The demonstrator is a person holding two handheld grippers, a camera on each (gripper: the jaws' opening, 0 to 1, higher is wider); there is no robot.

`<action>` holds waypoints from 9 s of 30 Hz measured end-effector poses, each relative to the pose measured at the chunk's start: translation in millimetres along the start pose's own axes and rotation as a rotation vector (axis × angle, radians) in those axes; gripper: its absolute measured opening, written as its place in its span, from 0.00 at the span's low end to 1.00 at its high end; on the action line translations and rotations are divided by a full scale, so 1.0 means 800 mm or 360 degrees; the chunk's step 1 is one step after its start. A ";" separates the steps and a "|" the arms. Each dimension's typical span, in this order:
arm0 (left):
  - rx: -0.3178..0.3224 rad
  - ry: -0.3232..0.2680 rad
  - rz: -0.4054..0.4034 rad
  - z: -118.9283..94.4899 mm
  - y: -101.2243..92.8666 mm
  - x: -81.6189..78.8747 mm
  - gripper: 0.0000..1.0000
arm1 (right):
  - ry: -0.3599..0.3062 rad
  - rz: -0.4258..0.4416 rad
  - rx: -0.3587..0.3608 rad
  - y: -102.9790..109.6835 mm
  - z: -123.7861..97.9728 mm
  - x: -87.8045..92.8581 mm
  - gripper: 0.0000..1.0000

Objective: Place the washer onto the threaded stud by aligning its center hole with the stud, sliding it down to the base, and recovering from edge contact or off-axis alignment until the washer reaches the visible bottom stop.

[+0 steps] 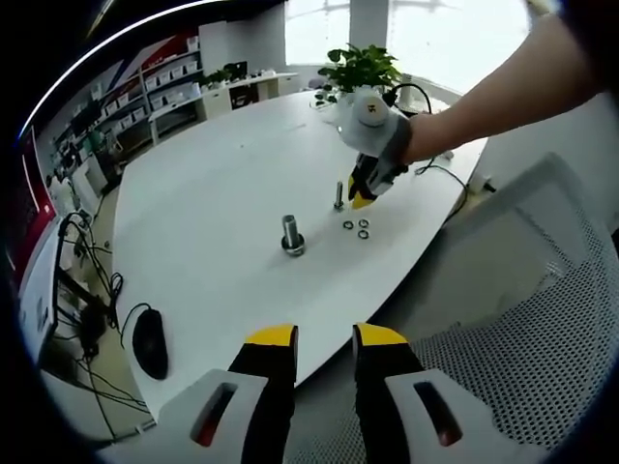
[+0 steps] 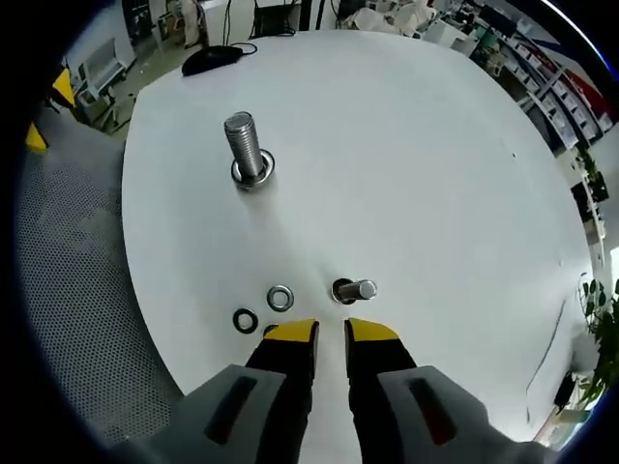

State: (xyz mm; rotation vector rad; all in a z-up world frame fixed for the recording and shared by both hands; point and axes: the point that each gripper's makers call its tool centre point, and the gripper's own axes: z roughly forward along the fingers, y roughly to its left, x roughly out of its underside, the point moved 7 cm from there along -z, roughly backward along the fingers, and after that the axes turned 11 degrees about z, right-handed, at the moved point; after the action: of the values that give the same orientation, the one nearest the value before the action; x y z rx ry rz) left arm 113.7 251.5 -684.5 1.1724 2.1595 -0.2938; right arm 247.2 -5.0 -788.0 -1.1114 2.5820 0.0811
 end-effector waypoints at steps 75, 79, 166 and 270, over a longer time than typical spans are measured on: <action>-0.0019 0.0032 -0.0001 0.001 0.003 0.003 0.19 | 0.0365 -0.0143 -0.0169 0.030 0.021 -0.015 0.19; -0.0016 0.0035 0.0001 0.001 0.003 0.003 0.18 | 0.0317 -0.0060 -0.0181 0.032 0.020 -0.014 0.22; -0.0024 0.0059 0.0030 0.000 0.003 0.006 0.15 | -0.0205 0.0195 0.0069 -0.013 -0.048 -0.042 0.14; -0.0047 0.0094 0.0022 0.002 0.007 0.009 0.13 | 0.0052 -0.0101 -0.0130 0.070 0.010 0.010 0.17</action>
State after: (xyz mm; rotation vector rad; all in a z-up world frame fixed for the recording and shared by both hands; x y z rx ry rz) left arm 115.8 258.8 -689.5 1.1928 2.1981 -0.2234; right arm 204.2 29.6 -802.0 -1.2329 2.5901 0.1563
